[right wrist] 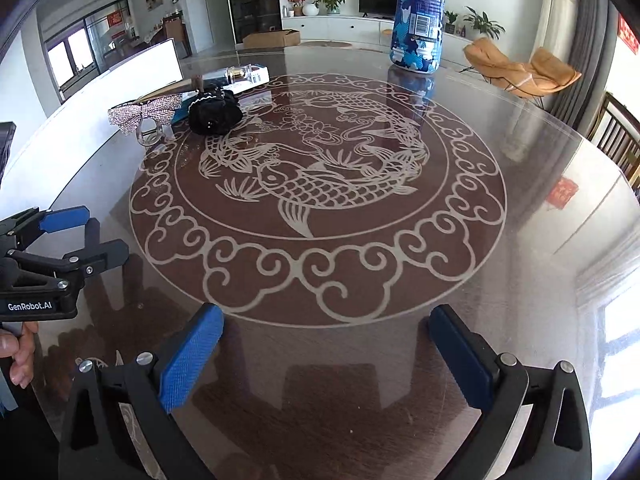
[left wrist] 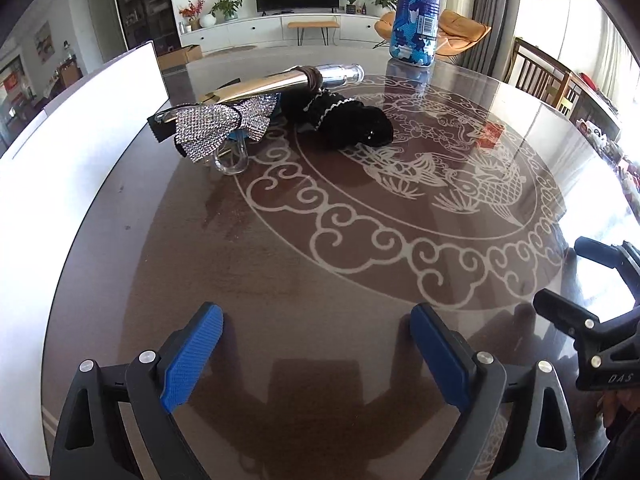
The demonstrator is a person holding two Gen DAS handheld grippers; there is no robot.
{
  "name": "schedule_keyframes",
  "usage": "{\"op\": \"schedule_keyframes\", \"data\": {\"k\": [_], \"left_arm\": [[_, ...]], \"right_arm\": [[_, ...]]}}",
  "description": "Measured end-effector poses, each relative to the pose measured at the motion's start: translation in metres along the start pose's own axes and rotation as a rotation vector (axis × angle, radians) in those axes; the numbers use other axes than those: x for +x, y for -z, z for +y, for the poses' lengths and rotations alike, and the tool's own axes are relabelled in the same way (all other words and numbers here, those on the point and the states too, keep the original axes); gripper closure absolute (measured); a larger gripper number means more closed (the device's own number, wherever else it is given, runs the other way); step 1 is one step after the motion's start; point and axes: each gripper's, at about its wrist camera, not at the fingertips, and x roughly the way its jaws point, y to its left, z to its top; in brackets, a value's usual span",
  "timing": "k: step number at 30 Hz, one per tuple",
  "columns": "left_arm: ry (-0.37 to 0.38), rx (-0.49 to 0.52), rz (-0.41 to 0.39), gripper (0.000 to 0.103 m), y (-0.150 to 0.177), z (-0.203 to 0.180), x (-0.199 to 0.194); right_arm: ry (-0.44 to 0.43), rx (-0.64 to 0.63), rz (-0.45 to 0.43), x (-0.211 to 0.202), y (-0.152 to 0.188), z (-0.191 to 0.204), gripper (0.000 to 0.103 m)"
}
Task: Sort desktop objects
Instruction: 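Move both tools back over the table toward the remaining items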
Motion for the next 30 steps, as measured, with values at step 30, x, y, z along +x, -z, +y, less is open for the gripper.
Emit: {"op": "schedule_keyframes", "data": {"k": [30], "left_arm": [[-0.057, -0.093, -0.037, 0.000, -0.041, 0.008, 0.032]], "right_arm": [[0.010, 0.013, -0.001, 0.006, -0.007, 0.003, 0.000]]}}
